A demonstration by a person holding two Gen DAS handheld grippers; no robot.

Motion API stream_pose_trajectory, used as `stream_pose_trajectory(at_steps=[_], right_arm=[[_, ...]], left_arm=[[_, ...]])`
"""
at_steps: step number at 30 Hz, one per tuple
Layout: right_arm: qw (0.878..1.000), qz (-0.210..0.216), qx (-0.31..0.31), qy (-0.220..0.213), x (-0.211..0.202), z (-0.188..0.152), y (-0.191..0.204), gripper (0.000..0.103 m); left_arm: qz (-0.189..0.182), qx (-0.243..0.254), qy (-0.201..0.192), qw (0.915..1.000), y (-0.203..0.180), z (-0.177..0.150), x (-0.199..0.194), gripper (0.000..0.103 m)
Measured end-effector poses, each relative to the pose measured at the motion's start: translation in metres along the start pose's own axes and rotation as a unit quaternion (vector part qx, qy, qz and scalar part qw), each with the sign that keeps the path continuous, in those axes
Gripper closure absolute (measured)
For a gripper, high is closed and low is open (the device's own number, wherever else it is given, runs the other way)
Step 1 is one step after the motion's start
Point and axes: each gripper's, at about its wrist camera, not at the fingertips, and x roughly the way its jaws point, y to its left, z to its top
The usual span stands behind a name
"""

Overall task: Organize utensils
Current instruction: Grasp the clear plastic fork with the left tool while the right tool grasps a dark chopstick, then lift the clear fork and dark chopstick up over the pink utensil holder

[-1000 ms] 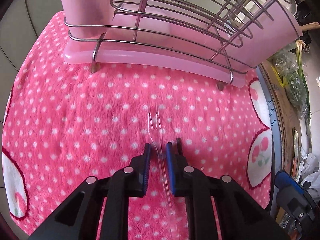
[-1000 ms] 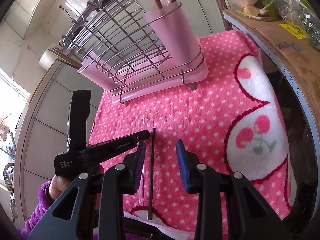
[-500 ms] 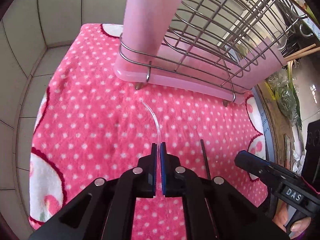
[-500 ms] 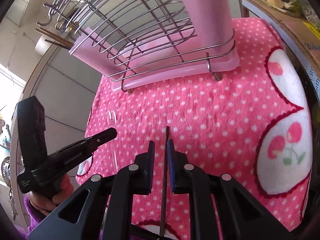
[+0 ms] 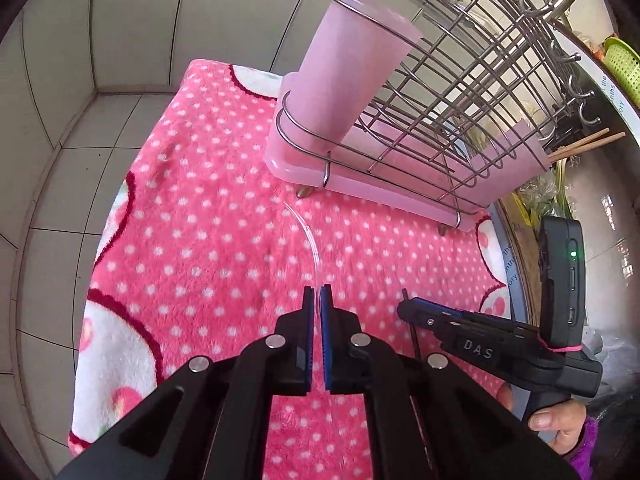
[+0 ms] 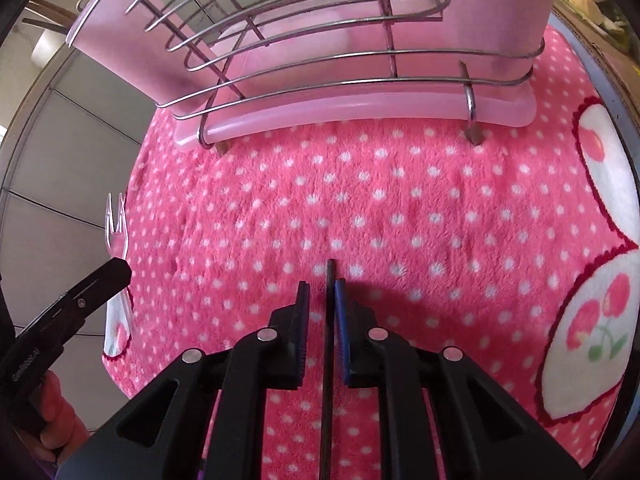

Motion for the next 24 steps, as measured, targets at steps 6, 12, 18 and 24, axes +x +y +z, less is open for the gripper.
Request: stream_pose_trajectory(at_steps=[6,12,18,24], right_arm=[[1.0,-0.006,-0.01,-0.021,0.004,-0.001,0.001,0.098],[0.998,0.027,0.015,-0.054,-0.017,-0.008,-0.017,0.098],[0.992,0.045,0.019,-0.114,-0.054,-0.017,-0.024,0.098],[0.984,0.053,0.016,-0.169,-0.088,-0.021,-0.027,0.099]], left_arm=[[-0.006,-0.008,-0.003,0.9999,0.003,-0.004,-0.002,0.1],[0.004,0.007,-0.023,0.9997,-0.004,-0.006,-0.013,0.1],[-0.009,0.012,-0.051,0.9986,-0.012,-0.006,-0.027,0.1],[-0.01,0.024,-0.075,0.9968,-0.024,-0.005,-0.041,0.1]])
